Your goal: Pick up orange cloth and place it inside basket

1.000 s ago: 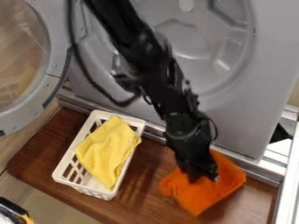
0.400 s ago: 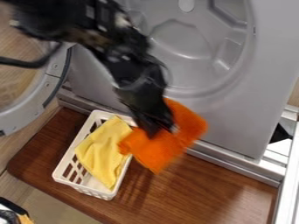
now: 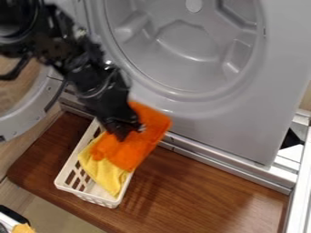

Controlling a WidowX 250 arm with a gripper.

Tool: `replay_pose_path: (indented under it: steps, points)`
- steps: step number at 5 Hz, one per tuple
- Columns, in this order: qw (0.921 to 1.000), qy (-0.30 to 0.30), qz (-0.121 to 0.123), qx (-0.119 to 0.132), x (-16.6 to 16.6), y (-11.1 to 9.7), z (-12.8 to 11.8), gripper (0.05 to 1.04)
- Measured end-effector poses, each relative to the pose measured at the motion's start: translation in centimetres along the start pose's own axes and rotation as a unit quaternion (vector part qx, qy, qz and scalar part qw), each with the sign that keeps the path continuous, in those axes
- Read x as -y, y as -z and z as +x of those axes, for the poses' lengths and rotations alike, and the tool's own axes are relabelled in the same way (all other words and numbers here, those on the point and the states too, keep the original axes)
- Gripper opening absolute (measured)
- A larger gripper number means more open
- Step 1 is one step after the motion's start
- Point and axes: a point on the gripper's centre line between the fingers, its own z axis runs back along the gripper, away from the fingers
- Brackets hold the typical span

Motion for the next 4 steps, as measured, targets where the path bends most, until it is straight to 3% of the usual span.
replay_pose_path:
  steps: [3,4]
  points:
    - [0.9986,-0.038,0.017,-0.034,-1.4,5.3,-2.9,0.104]
    - [0.9977,-0.045,0.019,-0.047,-1.6,5.4,-3.4,0.278]
